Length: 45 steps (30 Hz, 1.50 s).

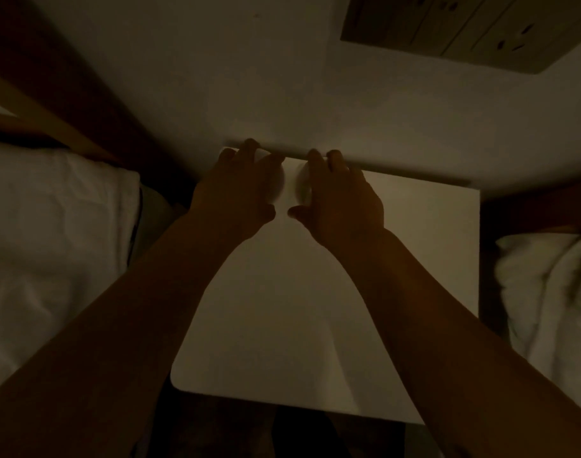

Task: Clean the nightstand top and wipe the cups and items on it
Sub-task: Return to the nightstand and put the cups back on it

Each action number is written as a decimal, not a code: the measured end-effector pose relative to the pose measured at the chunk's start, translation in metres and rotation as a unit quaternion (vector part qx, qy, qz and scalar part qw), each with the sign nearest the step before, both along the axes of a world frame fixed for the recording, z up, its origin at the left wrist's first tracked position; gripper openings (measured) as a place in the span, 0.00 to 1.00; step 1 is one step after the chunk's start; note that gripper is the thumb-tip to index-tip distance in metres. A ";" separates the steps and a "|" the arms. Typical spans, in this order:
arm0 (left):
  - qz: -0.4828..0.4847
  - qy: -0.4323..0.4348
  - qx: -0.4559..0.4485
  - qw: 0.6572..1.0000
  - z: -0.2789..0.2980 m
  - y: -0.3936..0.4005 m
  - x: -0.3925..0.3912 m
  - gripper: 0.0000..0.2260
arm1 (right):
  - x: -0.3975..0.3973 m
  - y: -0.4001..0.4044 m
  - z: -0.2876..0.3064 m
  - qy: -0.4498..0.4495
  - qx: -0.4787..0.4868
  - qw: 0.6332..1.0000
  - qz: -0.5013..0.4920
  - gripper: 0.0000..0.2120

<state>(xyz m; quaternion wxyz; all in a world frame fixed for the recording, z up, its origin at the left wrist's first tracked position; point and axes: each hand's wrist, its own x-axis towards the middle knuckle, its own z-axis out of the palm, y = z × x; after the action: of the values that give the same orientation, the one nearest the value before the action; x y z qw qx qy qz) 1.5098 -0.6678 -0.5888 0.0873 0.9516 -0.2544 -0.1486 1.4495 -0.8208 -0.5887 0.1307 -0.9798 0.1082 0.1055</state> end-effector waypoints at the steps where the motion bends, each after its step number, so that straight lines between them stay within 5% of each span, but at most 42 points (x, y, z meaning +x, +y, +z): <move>1: 0.001 0.002 -0.002 1.000 0.000 -0.001 0.000 0.34 | 0.001 0.000 0.000 0.003 0.000 1.000 0.001 0.45; 9: 0.042 -0.005 -0.018 0.999 0.010 0.008 -0.014 0.46 | 0.002 0.000 0.005 0.018 -0.016 1.000 0.015 0.44; 14: 0.078 -0.023 -0.035 0.996 0.033 0.048 -0.036 0.45 | 0.000 -0.005 0.013 0.065 -0.033 0.997 0.002 0.49; 20: 0.230 0.045 -0.090 0.968 0.050 0.160 -0.094 0.40 | -0.015 0.070 0.048 -0.042 -0.046 0.996 0.062 0.48; 27: 0.443 0.035 -0.075 0.893 0.056 0.296 -0.178 0.38 | -0.039 0.268 0.063 -0.023 0.042 0.949 0.311 0.46; 32: 0.551 0.033 -0.033 0.834 0.048 0.382 -0.260 0.37 | -0.079 0.403 0.047 0.021 0.066 0.879 0.472 0.41; 42: 0.722 0.074 -0.056 0.686 0.020 0.462 -0.385 0.22 | -0.134 0.530 0.014 0.045 0.003 0.792 0.608 0.31; 45: 0.765 0.038 -0.067 0.639 0.008 0.490 -0.394 0.27 | -0.133 0.549 0.007 0.025 -0.019 0.790 0.613 0.27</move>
<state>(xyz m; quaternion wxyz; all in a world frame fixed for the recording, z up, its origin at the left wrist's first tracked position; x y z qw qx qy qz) 1.1159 -0.1780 -0.5813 0.2426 0.7912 0.5594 -0.0477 1.3170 -0.2723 -0.5819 0.0173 -0.8400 -0.5097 0.1855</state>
